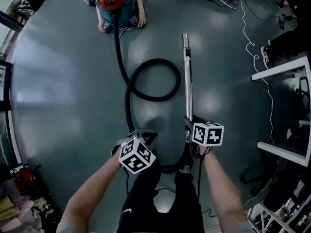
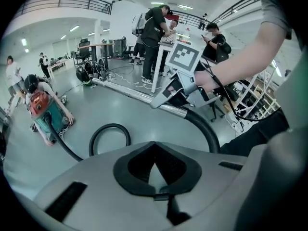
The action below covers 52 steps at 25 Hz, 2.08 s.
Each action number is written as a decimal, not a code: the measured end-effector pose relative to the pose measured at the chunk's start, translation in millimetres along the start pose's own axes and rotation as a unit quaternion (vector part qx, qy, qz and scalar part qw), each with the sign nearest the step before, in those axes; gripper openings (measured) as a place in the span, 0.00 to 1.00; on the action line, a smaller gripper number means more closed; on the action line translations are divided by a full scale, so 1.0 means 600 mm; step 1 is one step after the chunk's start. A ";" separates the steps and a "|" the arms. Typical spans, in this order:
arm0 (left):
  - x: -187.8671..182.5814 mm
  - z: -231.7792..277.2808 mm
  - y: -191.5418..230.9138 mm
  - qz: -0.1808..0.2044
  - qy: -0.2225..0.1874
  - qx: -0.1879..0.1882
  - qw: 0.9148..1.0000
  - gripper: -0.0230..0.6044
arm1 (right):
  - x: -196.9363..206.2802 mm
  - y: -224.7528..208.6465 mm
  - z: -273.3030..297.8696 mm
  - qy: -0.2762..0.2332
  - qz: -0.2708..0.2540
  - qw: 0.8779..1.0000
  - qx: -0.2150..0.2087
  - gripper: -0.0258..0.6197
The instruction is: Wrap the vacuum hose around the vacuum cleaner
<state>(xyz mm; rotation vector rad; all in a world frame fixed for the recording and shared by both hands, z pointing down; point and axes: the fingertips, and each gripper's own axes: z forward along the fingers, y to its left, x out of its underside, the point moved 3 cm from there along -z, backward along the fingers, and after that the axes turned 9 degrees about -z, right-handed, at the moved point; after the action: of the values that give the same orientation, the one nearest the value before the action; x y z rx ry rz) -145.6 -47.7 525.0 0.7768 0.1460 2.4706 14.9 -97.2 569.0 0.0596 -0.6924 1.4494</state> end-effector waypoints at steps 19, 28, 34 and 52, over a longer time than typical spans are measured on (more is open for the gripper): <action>-0.237 -0.061 0.243 0.156 -0.086 -0.112 0.978 0.44 | -0.182 0.080 0.008 0.078 -0.270 0.957 -0.068 0.31; -0.296 -0.078 0.332 0.243 -0.025 -0.172 0.954 0.50 | -0.243 0.067 0.020 0.128 -0.397 0.901 -0.118 0.31; -0.304 -0.047 0.360 0.295 0.049 -0.163 0.940 0.56 | -0.278 0.058 0.029 0.152 -0.490 0.846 -0.143 0.31; -0.220 0.084 0.332 0.246 0.170 -0.103 0.949 0.29 | -0.313 0.019 0.066 0.190 -0.669 0.683 -0.223 0.31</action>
<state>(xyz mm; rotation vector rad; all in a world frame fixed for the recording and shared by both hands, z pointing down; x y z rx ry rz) -119.2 -289.1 551.7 0.3148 -0.2081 3.0154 -4.9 -279.2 509.3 -0.1056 -0.4178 -0.1725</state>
